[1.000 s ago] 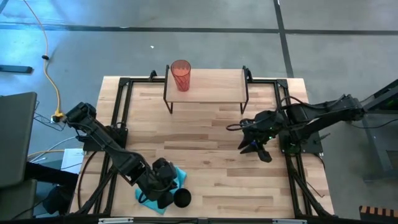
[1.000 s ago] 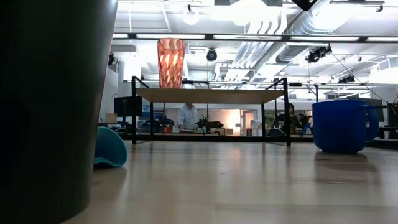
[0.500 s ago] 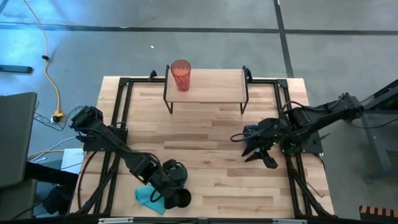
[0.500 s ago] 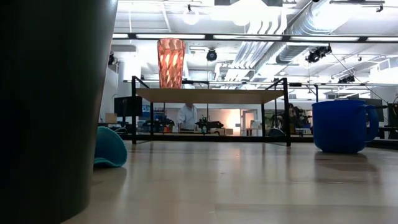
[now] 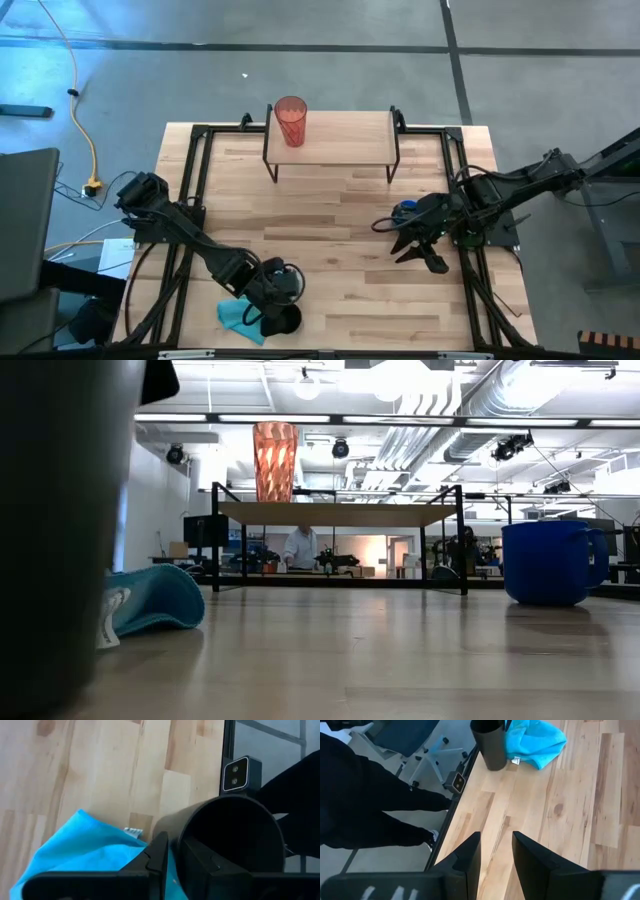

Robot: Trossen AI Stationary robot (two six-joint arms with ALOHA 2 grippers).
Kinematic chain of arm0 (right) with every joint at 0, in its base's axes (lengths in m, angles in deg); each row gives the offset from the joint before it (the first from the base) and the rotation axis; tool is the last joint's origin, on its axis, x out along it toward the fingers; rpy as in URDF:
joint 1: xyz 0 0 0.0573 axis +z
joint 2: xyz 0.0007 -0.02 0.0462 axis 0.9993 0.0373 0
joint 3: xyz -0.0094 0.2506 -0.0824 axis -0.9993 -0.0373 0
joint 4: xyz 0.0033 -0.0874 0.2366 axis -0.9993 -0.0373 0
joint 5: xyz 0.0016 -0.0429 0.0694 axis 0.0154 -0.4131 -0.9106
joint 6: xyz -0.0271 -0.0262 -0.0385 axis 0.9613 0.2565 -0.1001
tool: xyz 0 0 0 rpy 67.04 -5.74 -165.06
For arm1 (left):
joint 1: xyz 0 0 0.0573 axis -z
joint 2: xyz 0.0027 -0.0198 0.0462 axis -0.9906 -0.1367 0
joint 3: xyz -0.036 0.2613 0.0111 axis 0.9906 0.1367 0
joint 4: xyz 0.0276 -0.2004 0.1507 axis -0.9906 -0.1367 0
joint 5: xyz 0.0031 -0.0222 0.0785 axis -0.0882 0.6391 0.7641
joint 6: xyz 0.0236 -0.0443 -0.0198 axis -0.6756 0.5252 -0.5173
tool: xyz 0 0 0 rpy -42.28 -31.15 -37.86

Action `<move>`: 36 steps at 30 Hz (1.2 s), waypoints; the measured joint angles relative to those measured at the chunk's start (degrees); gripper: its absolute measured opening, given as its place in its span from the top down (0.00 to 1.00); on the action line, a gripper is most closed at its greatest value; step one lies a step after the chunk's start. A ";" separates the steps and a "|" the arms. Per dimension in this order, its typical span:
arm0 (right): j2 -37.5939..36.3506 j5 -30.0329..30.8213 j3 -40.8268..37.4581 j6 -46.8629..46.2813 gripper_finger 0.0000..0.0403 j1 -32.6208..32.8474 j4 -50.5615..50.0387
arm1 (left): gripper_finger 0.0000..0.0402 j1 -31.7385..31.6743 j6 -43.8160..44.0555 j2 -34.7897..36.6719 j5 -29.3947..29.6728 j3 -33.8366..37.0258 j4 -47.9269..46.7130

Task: Stack small to large cups/mugs on shelf
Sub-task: Put the black cup on the shelf

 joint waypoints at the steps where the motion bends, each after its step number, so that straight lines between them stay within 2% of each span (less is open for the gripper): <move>1: 0.00 0.02 0.00 0.00 0.74 0.00 0.04 | 0.91 0.01 0.03 -0.21 -0.09 0.00 0.02; 5: 0.00 0.02 0.00 0.00 0.74 0.00 0.20 | 0.91 0.02 0.92 -0.50 1.05 0.00 0.66; 8: 0.00 0.04 0.00 0.02 0.74 0.00 0.22 | 0.97 0.02 1.57 -0.48 3.99 -0.17 0.75; 13: 0.00 0.13 0.00 0.02 0.74 0.00 0.22 | 0.99 -1.33 1.12 -0.44 7.01 -3.80 -1.56; 30: -1.08 0.30 0.00 1.75 0.74 0.11 -1.01 | 1.00 -14.62 -11.31 -0.39 6.39 -21.38 -18.56; 36: -5.59 5.16 0.00 2.99 0.74 0.31 0.00 | 1.00 -19.80 -15.06 -0.39 7.37 -26.94 -22.88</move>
